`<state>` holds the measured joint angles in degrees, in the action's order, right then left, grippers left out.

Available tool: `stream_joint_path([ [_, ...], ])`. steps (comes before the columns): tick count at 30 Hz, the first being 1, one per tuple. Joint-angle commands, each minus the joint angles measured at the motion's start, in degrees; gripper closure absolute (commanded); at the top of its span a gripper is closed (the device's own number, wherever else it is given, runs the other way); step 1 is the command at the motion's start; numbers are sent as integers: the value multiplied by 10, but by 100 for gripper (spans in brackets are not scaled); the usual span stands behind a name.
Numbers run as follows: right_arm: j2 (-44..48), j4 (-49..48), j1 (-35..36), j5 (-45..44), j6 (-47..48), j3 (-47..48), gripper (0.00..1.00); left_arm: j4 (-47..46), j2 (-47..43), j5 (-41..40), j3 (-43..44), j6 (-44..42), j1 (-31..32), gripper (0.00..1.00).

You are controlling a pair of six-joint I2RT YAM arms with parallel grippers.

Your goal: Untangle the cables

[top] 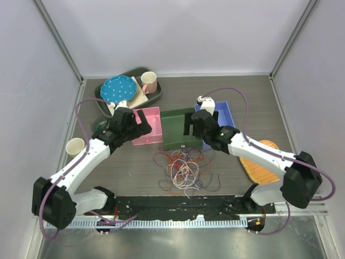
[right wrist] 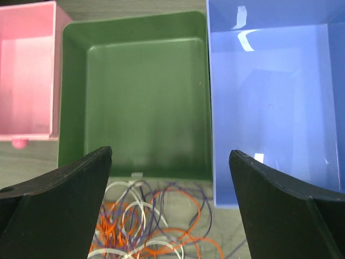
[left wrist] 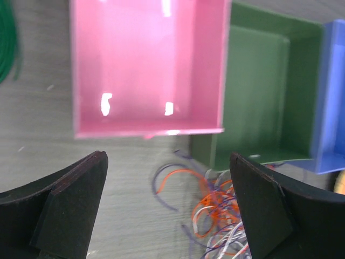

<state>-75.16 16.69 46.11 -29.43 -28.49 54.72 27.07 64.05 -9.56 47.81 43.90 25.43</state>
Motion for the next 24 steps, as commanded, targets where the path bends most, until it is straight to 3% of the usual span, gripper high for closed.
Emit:
stream_joint_path([
  [1,-58,-17,-50,40,20,63,5,-93,69,82,80,-58,-1,0],
  [6,-138,-41,-103,89,46,103,13,-74,208,94,168,-95,5,0],
  [12,-243,-25,-110,27,61,176,14,-2,349,20,264,-132,23,5],
  [24,-347,-28,-138,24,42,239,31,39,498,-25,395,-137,33,15],
])
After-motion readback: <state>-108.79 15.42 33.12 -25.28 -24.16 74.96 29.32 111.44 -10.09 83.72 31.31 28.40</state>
